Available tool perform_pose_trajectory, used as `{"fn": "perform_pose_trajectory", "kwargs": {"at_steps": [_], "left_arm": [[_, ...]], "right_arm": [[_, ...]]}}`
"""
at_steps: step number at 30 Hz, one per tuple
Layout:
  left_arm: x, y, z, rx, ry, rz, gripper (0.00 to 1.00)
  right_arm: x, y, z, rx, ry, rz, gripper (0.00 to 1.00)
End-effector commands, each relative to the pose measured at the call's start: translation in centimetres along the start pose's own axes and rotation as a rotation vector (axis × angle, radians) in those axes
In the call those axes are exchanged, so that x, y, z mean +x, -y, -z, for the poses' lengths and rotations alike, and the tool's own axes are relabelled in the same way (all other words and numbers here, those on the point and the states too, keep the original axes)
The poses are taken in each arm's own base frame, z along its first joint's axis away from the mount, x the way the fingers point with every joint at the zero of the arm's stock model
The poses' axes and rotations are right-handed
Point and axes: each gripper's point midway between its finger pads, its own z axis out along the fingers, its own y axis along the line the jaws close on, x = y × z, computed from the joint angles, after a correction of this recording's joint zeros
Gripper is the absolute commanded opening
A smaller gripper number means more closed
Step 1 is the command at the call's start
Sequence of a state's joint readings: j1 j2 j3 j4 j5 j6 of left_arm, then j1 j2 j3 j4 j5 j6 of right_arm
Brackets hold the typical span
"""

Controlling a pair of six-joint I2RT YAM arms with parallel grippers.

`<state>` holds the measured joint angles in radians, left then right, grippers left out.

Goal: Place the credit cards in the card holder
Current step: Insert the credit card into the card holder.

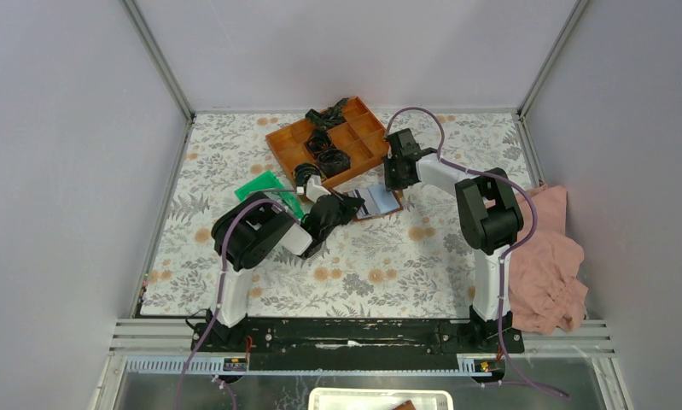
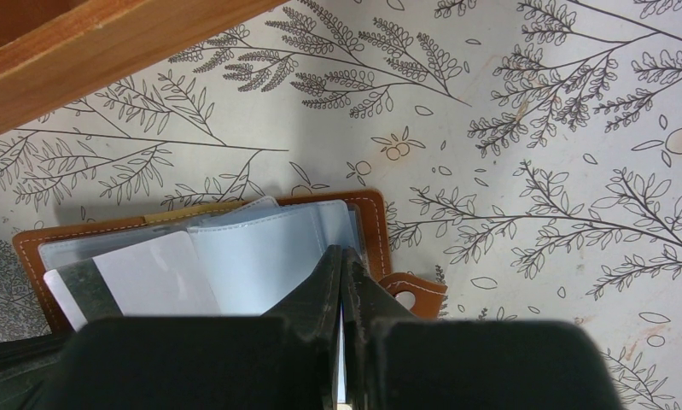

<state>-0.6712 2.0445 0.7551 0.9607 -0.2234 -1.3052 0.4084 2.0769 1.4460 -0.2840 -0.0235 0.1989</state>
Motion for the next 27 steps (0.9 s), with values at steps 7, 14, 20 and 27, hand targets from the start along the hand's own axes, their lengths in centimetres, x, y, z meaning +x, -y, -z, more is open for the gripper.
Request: {"fn": "perform_pose_trajectory", "kwargs": {"at_steps": [7,14,20,27], "left_arm": [[-0.2,0.8,-0.6,0.049,0.017,0.061,0.00],[0.2,1.5,-1.0,0.068,0.007,0.074,0.00],[0.3,1.5,-1.1,0.069,0.006,0.077,0.00],[0.7,1.6,-1.1,0.077,-0.012,0.058,0.00]], "right_arm": [[3.9,0.6,-1.0,0.008,-0.124,-0.007,0.03],[4.1,0.7,-1.0,0.010,-0.129,-0.005,0.03],[4.2,0.7,-1.1,0.011,-0.132,-0.005,0.03],[4.0,0.8,-1.0,0.013,-0.127,-0.006,0.03]]}}
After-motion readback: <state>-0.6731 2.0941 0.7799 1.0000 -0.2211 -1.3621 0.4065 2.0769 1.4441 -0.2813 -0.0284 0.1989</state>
